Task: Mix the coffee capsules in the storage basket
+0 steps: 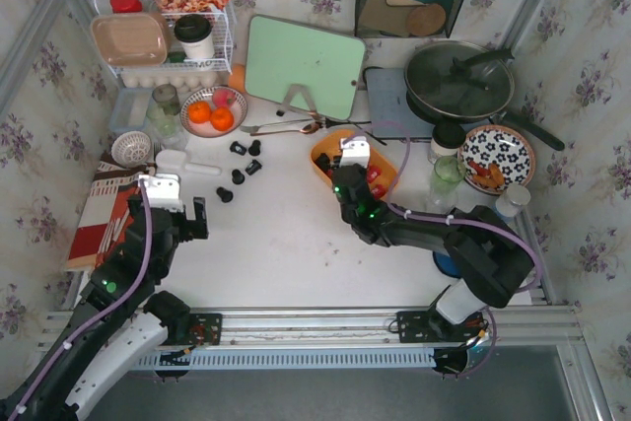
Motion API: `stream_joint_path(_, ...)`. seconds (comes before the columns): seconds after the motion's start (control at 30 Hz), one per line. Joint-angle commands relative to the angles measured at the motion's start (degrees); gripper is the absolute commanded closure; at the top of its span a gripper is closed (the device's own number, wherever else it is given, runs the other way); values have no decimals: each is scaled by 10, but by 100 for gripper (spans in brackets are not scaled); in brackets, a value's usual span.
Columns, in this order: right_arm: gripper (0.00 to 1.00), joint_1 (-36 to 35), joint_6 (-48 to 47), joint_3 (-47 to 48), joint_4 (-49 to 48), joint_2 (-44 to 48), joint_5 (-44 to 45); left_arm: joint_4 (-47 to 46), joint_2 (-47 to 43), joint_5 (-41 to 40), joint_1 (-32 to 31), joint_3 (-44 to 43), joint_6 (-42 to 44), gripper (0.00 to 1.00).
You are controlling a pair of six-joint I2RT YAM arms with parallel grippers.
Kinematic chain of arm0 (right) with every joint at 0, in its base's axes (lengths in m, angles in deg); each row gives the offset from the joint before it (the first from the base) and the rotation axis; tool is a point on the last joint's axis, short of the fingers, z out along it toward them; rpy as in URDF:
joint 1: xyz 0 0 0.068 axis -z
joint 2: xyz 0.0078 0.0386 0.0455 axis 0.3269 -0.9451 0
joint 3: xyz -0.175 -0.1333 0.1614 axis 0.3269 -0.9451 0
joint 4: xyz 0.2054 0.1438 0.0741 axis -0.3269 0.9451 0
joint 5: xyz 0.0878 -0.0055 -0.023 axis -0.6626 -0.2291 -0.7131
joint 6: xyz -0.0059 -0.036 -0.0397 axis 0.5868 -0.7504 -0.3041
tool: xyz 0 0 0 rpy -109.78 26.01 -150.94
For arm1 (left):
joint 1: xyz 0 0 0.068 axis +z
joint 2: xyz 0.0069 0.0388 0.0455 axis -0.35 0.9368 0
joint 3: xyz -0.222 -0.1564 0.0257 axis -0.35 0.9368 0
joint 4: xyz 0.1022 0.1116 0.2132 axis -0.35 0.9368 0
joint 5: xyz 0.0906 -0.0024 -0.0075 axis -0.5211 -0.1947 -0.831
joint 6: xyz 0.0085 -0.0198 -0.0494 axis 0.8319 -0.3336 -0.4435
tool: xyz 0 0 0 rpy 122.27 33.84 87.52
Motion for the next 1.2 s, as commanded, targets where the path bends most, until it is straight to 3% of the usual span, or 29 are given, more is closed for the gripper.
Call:
stream_joint_path(0.0, 79, 20, 33, -30, 18, 27, 25, -17, 11, -12, 4, 1, 5, 1)
stream_joint_path(0.47, 71, 91, 89, -89, 76, 36, 2, -26, 61, -29, 18, 3, 11, 0)
stream_joint_path(0.7, 46, 174, 84, -88, 76, 31, -110, -26, 77, -59, 23, -9, 9, 1)
stream_joint_path(0.87, 30, 197, 77, -127, 20, 59, -217, -3, 84, -1, 38, -40, -1, 0)
stream_joint_path(1.0, 29, 197, 61, -138, 30, 112, -241, 30, 117, 30, 43, -72, -34, 0)
stream_joint_path(1.17, 28, 196, 58, -179, -17, 187, -275, 37, 168, -15, 43, -85, -102, 0)
